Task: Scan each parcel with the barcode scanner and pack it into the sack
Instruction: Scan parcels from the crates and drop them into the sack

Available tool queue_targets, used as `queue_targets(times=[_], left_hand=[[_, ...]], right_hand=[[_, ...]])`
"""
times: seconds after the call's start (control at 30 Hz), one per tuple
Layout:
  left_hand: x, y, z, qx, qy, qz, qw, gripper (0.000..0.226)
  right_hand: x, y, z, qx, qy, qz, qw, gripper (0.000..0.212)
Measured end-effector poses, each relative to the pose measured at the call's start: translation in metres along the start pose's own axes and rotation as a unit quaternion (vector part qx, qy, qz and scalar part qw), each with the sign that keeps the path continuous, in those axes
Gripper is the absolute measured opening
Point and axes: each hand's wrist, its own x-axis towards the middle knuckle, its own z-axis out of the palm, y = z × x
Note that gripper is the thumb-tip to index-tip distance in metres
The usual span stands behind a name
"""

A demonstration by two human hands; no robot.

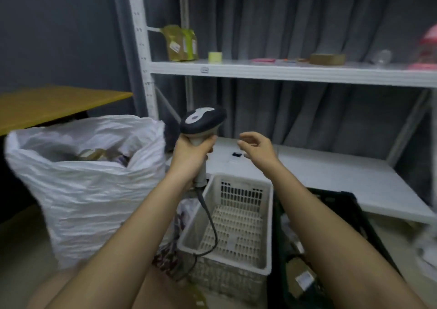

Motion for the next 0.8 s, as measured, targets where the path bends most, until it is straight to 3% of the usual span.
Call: queue_targets(times=[0.1,0.23,0.37,0.47,0.57,0.67,0.8], left_hand=[[-0.004,-0.038,0.056,0.01,-0.065,-0.05,0.997,0.011],[-0.016,-0.1,0.115,0.006,-0.132,-0.121,0.984,0.03],[-0.026,-0.161,0.156,0.012,-0.183,-0.177,0.967,0.017],[-0.03,-0.203,0.176,0.031,-0.195,-0.218,0.956,0.021],[-0.031,-0.238,0.191,0.047,-0.211,-0.252,0.943,0.02],[-0.028,-0.267,0.202,0.056,-0.216,-0.283,0.933,0.021],[-0.02,-0.301,0.21,0.054,-0.216,-0.321,0.92,0.013]], right_hand=[[-0.016,0.065,-0.057,-0.004,0.045,0.08,0.996,0.019],[-0.048,0.159,-0.115,-0.002,0.103,0.19,0.976,0.024],[-0.08,0.245,-0.151,-0.016,0.149,0.287,0.946,0.02],[-0.092,0.305,-0.153,-0.041,0.142,0.361,0.921,0.011],[-0.093,0.364,-0.147,-0.101,0.112,0.41,0.9,0.023],[-0.085,0.398,-0.132,-0.14,0.078,0.43,0.888,0.019],[-0.059,0.435,-0.108,-0.108,0.12,0.426,0.89,0.011]])
